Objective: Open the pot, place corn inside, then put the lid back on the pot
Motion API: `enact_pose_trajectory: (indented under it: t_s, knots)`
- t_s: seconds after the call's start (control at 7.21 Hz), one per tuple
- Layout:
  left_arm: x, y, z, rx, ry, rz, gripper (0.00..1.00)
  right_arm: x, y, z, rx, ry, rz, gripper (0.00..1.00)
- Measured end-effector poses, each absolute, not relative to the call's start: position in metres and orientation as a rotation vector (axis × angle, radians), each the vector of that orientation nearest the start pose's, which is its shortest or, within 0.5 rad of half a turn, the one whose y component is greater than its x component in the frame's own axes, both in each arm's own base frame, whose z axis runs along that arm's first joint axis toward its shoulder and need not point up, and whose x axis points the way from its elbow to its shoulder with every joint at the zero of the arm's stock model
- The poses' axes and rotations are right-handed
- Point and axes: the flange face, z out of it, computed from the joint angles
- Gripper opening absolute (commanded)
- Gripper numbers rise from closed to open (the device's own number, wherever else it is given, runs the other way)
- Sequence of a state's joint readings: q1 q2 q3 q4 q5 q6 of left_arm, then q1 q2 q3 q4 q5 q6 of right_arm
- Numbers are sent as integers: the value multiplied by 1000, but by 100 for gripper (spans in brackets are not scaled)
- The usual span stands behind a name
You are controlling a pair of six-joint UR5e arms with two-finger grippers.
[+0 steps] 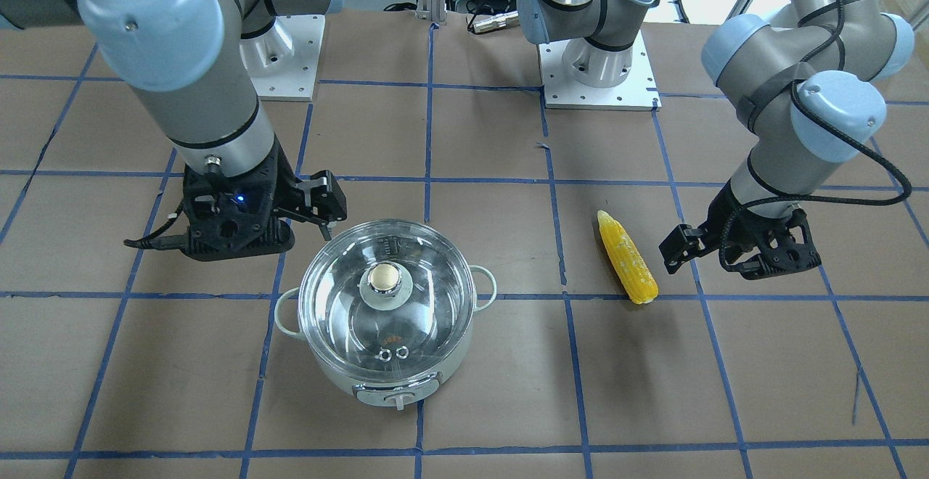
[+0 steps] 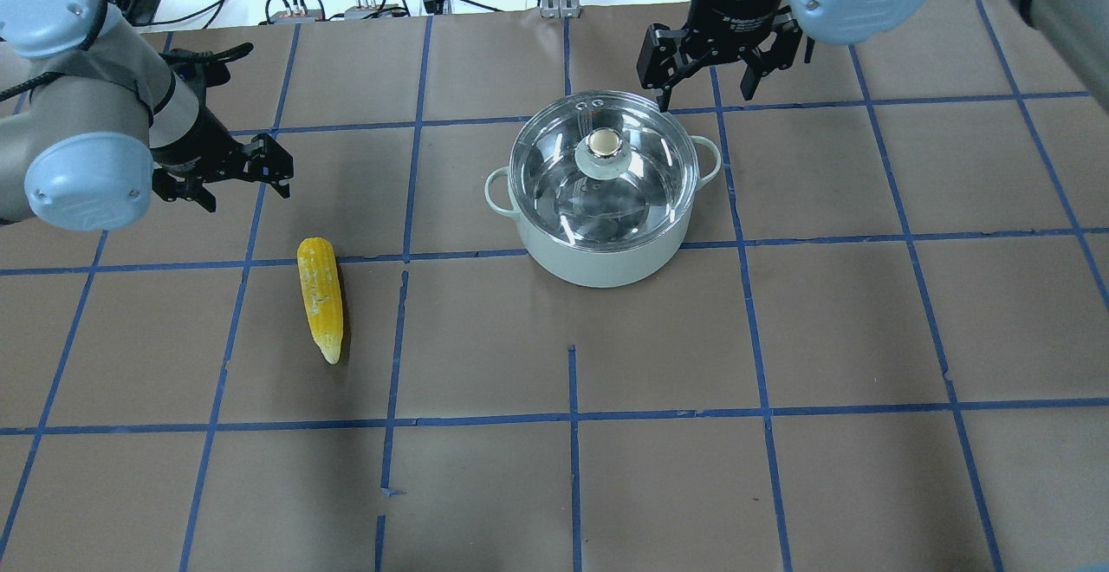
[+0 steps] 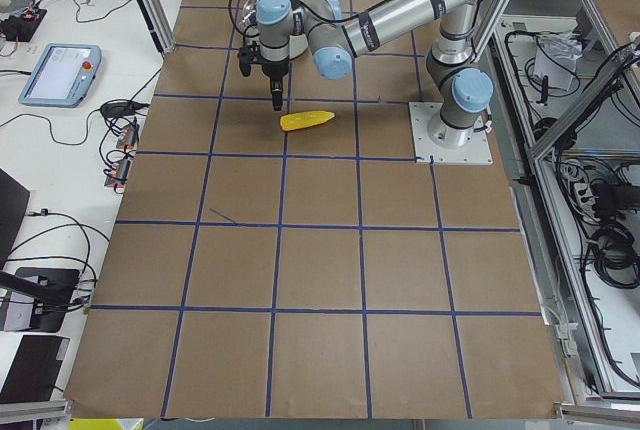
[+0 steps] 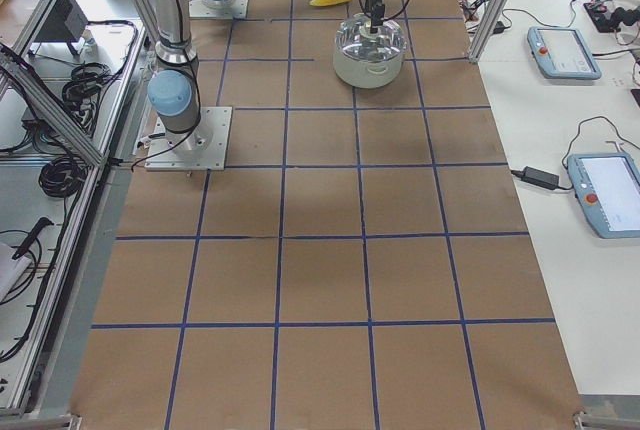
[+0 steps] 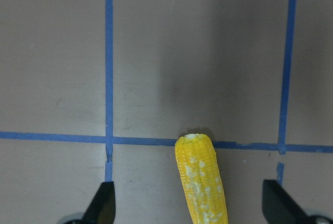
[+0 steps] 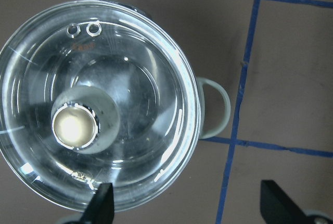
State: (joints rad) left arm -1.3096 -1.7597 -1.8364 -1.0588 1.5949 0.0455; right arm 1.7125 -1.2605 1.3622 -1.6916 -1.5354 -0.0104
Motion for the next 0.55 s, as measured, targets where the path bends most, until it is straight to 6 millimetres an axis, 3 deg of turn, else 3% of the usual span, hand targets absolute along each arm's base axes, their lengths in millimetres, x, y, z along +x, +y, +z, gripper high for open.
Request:
enact_pose_trajectory:
  t_s: [0.28,0.55]
  knots:
    - [9,-546,302,-506,3029,-40,100,245,-611,403,-350,3065,-35,100]
    - [3,-542,292,-563,2986,-4,100,253,-613,396,-438,3040,-34,100]
